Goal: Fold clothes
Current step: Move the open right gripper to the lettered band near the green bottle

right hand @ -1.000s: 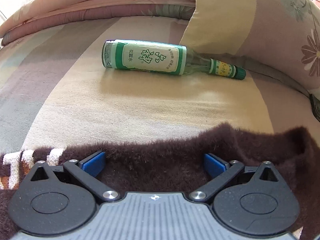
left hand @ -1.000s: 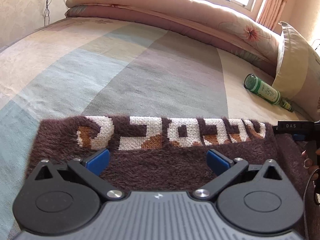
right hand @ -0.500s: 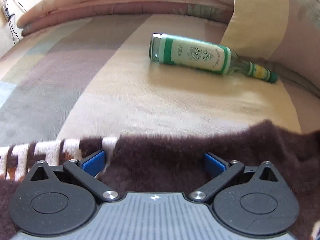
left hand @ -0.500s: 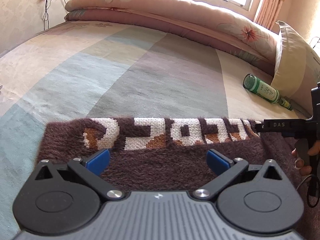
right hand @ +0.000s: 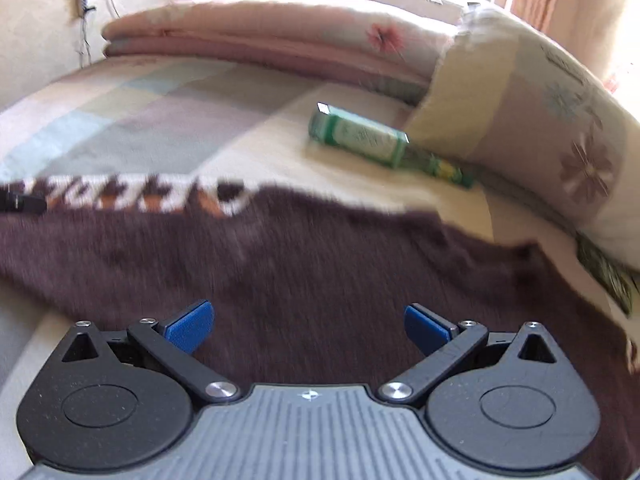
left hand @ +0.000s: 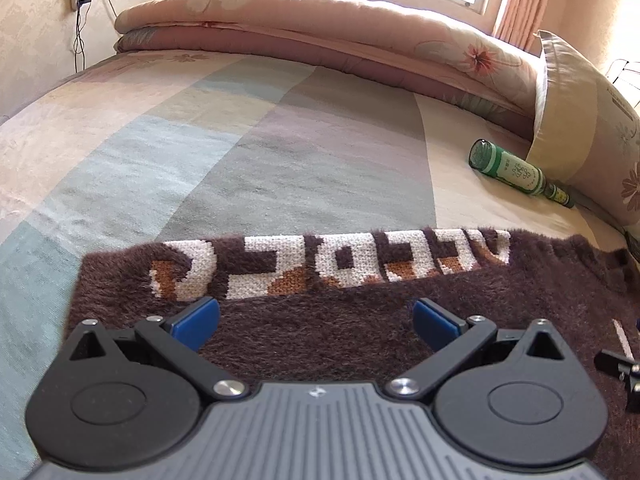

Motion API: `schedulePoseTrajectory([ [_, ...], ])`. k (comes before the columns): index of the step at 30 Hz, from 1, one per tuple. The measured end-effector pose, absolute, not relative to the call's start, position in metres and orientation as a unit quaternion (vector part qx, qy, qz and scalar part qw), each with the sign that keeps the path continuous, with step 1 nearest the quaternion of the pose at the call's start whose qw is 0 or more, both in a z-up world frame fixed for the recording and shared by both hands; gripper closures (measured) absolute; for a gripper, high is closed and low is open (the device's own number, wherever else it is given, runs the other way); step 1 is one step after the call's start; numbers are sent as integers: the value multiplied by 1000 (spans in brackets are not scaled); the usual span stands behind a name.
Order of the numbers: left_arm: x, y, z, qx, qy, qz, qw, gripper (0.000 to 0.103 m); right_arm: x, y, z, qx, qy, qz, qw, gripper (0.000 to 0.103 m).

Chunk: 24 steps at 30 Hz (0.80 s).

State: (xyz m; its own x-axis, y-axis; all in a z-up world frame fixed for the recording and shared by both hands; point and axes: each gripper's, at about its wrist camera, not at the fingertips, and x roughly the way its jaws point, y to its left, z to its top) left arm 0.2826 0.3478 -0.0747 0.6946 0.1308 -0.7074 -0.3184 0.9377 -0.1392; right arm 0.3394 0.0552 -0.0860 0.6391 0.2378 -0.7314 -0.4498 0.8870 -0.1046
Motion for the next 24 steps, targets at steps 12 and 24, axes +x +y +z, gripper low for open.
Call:
schedulePoseTrajectory([
  [12,288,327,-67,-116,366,96,918,1,290,69,-104,-135,406,211,879,0],
  [24,288,237,-51,-34,348,4,937,1,238,40,-115,-133,420,209,873,0],
])
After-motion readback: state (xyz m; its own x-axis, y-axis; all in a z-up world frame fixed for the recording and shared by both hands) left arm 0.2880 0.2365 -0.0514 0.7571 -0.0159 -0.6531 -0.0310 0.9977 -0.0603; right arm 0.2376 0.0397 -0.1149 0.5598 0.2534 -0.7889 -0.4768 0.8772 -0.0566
